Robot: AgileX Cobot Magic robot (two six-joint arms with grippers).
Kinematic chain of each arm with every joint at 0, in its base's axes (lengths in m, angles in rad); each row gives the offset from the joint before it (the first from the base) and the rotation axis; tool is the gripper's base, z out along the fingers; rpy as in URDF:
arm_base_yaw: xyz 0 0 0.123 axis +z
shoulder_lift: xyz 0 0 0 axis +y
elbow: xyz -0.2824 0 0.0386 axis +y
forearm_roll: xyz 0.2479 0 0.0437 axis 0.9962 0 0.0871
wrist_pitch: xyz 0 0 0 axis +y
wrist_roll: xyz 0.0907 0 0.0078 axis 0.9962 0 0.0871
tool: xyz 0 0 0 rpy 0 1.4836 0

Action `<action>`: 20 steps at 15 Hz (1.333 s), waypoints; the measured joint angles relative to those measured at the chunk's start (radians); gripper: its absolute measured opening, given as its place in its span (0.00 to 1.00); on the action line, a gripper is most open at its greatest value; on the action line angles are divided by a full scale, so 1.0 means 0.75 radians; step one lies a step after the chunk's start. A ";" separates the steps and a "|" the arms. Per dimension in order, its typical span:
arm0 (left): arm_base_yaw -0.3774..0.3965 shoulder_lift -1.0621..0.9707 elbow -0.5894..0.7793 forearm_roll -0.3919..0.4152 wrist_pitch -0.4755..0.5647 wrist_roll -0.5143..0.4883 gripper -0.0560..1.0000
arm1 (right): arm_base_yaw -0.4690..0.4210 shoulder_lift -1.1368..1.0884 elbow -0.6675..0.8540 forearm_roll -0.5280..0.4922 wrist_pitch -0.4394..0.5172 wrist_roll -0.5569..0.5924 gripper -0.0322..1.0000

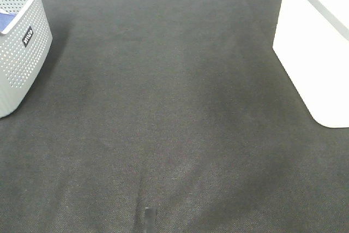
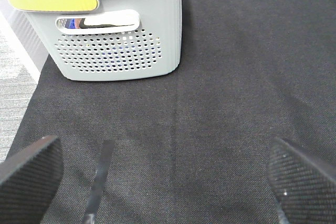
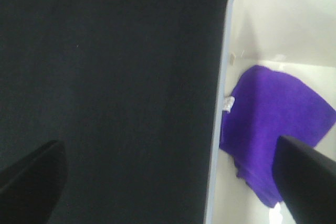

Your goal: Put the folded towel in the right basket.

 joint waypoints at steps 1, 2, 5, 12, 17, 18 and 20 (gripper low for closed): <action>0.000 0.000 0.000 0.000 0.000 0.000 0.99 | 0.008 -0.032 0.001 -0.029 0.013 0.020 0.98; 0.000 0.000 0.000 0.000 0.000 0.000 0.99 | 0.007 -0.076 0.027 -0.043 0.013 0.035 0.98; 0.000 0.000 0.000 0.000 0.000 0.000 0.99 | 0.007 -0.361 0.343 -0.063 0.011 0.045 0.98; 0.000 0.000 0.000 0.000 0.000 0.000 0.99 | 0.007 -1.571 1.512 -0.060 -0.064 0.065 0.98; 0.000 0.000 0.000 0.000 0.000 0.000 0.99 | 0.007 -2.343 1.987 -0.063 -0.059 0.065 0.98; 0.000 0.000 0.000 0.000 0.000 0.000 0.99 | 0.007 -2.416 2.021 -0.069 -0.059 0.065 0.98; 0.000 0.000 0.000 0.000 0.000 0.000 0.99 | 0.007 -2.511 2.069 -0.073 -0.041 0.065 0.98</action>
